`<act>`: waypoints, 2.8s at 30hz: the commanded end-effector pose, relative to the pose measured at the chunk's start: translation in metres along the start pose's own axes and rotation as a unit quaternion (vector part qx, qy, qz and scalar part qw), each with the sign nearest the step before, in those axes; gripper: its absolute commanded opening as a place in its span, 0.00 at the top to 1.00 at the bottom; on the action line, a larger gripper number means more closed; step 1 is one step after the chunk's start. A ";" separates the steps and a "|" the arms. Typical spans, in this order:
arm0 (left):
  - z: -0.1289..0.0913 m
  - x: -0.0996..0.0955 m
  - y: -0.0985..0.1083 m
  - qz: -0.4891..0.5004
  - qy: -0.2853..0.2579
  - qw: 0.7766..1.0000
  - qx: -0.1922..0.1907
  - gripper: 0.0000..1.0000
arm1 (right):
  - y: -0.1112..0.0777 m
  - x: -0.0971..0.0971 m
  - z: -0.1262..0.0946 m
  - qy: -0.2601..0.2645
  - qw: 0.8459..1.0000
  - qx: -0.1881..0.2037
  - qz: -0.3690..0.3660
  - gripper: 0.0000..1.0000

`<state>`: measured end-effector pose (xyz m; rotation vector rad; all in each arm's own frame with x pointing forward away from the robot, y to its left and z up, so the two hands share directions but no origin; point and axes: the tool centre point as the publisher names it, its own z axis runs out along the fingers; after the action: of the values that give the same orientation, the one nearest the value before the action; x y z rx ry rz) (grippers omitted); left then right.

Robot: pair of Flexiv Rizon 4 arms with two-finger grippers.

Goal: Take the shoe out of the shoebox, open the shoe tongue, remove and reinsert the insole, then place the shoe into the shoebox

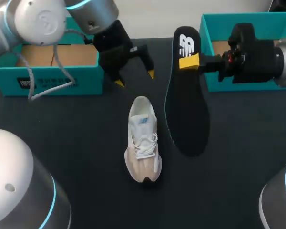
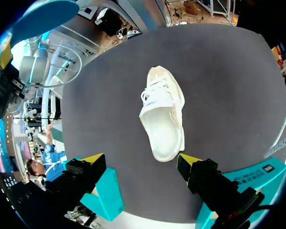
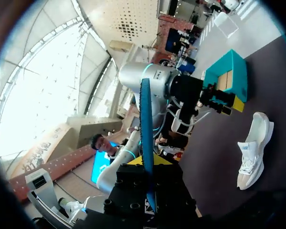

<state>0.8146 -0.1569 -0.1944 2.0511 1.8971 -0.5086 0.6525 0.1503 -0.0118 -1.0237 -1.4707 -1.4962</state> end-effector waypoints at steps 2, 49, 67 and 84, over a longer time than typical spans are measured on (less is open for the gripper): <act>-0.026 0.013 -0.016 0.013 -0.200 0.979 -0.032 0.00 | 0.018 -0.004 -0.010 -0.004 1.000 0.008 0.018 1.00; -0.078 0.035 -0.066 0.017 -0.386 0.920 -0.071 0.00 | 0.079 -0.069 -0.007 -0.037 0.980 -0.046 0.189 1.00; -0.073 0.009 -0.075 0.015 -0.455 0.886 -0.086 0.01 | 0.110 -0.130 0.048 0.000 0.969 -0.045 0.244 1.00; -0.061 -0.028 -0.071 0.004 -0.502 0.861 -0.083 0.27 | 0.116 -0.155 0.080 0.021 0.963 -0.027 0.268 1.00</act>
<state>0.7430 -0.1424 -0.1248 1.2419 1.2155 -1.0915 0.8121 0.2121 -0.1083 -1.2945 -1.0147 -1.1589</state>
